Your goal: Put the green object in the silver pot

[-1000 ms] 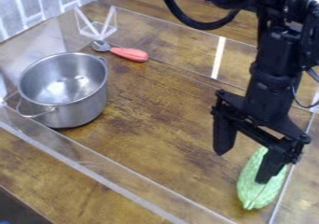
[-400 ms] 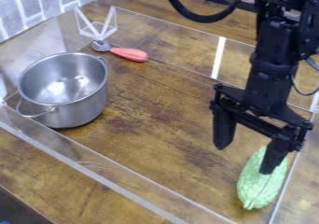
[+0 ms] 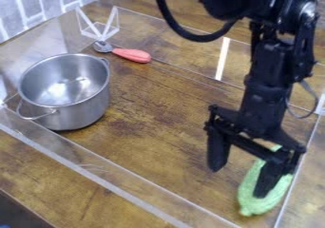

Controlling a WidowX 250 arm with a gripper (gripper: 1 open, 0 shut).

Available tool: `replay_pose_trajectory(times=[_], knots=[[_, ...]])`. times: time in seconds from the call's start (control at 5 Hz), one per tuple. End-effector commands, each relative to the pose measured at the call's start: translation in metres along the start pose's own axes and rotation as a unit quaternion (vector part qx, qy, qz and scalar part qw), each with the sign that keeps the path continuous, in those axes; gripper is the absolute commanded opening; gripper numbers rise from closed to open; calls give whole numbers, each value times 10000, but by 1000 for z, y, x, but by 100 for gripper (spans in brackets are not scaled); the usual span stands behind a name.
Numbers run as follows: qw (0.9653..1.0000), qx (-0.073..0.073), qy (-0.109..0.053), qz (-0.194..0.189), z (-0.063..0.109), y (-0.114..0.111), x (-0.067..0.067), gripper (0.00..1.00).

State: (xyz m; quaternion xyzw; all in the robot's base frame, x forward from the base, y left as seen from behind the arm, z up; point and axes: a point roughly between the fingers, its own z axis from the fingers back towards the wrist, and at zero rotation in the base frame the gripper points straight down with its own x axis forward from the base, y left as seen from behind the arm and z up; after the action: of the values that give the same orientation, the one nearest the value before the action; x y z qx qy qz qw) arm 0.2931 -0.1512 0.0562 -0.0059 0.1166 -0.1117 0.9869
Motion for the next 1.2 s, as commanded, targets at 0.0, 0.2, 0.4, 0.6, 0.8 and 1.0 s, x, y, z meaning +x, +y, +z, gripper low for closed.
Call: replay_pose_trajectory(times=[0.0,0.2,0.4,0.6,0.8,1.0], knots=[[9989,-85,-441,-106,24,-5,-8,100],[9986,-159,-442,229,8,0,5,0],[9970,-249,-458,573,-1,4,14,0],[9977,-270,-443,439,0,3,17,100],[9982,-272,-417,347,2,0,18,100],[9977,-295,-431,428,1,-3,13,0]])
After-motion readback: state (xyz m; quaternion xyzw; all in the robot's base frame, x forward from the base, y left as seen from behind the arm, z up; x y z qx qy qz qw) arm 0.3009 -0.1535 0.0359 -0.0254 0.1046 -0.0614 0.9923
